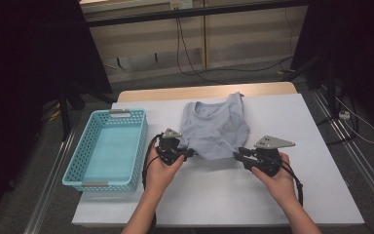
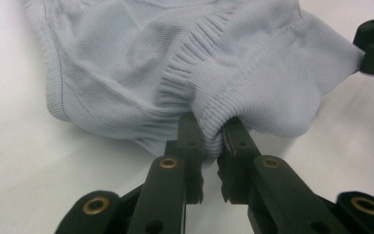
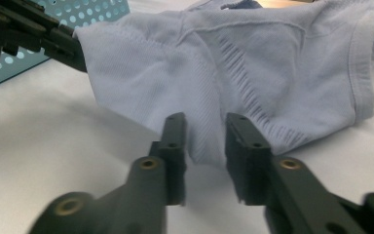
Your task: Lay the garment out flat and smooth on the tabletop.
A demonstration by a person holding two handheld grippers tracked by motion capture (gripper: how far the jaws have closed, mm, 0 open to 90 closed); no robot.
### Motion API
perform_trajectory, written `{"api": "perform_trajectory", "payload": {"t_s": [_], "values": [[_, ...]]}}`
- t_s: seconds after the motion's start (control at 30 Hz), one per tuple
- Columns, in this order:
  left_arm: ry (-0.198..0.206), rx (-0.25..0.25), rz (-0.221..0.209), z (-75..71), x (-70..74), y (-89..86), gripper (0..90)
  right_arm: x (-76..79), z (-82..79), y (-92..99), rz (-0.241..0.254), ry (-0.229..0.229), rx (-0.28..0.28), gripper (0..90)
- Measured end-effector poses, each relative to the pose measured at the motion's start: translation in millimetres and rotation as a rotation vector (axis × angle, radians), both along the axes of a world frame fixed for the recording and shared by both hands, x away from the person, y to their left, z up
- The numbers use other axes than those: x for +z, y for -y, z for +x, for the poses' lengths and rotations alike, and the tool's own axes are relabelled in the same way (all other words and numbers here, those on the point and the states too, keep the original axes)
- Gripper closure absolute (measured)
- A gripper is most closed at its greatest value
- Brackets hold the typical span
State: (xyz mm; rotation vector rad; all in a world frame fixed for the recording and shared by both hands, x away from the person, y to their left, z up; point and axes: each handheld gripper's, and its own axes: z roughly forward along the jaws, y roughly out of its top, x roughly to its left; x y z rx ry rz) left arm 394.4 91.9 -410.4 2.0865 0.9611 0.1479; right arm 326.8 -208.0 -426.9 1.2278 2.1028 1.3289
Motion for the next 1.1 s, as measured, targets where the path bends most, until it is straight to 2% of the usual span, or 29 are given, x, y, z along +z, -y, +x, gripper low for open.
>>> {"api": "perform_trajectory", "payload": {"t_s": [0.03,0.07,0.17,0.33,0.43,0.5,0.67,0.73,0.8,0.93,1.03,1.1], "values": [[0.002,0.006,-0.003,-0.1,0.2,0.2,81.3,-0.6,-1.5,0.7,0.014,0.005,0.016,56.3],[-0.003,0.004,-0.006,0.0,0.8,-0.2,81.3,-0.8,-3.3,1.1,0.029,0.01,0.03,53.9],[-0.002,0.007,-0.006,1.4,3.0,-1.3,81.3,0.1,-7.9,1.6,0.032,0.027,0.022,40.4],[0.007,0.016,-0.011,2.1,7.0,-1.1,81.4,-0.3,-12.6,2.4,-0.012,0.039,-0.009,28.6],[0.014,0.015,-0.015,1.0,10.8,-0.7,81.4,-2.7,-15.5,1.2,-0.021,0.023,-0.037,29.9],[0.018,0.016,-0.021,-0.4,14.4,-2.1,81.4,-5.6,-16.6,-1.9,-0.046,0.002,-0.058,31.6],[0.038,0.01,-0.021,-3.1,20.9,-4.7,81.4,-6.5,-12.3,-11.6,-0.066,0.0,-0.056,34.4],[0.035,0.011,-0.024,-2.1,20.9,-5.2,81.4,-10.8,-7.8,-16.6,-0.102,-0.017,-0.038,34.1],[0.03,0.009,-0.023,0.4,20.7,-8.2,81.5,-15.5,-5.5,-21.6,-0.115,-0.04,-0.012,32.2],[0.026,0.028,-0.046,6.4,21.2,-10.8,81.5,-18.5,-3.7,-27.5,-0.167,-0.046,-0.006,29.5],[0.023,0.021,-0.05,7.9,21.4,-12.6,81.4,-22.3,2.6,-25.8,-0.205,-0.051,-0.017,36.4],[0.021,0.024,-0.053,6.9,21.4,-13.5,81.4,-23.4,6.6,-22.6,-0.197,-0.048,-0.028,41.2]]}}
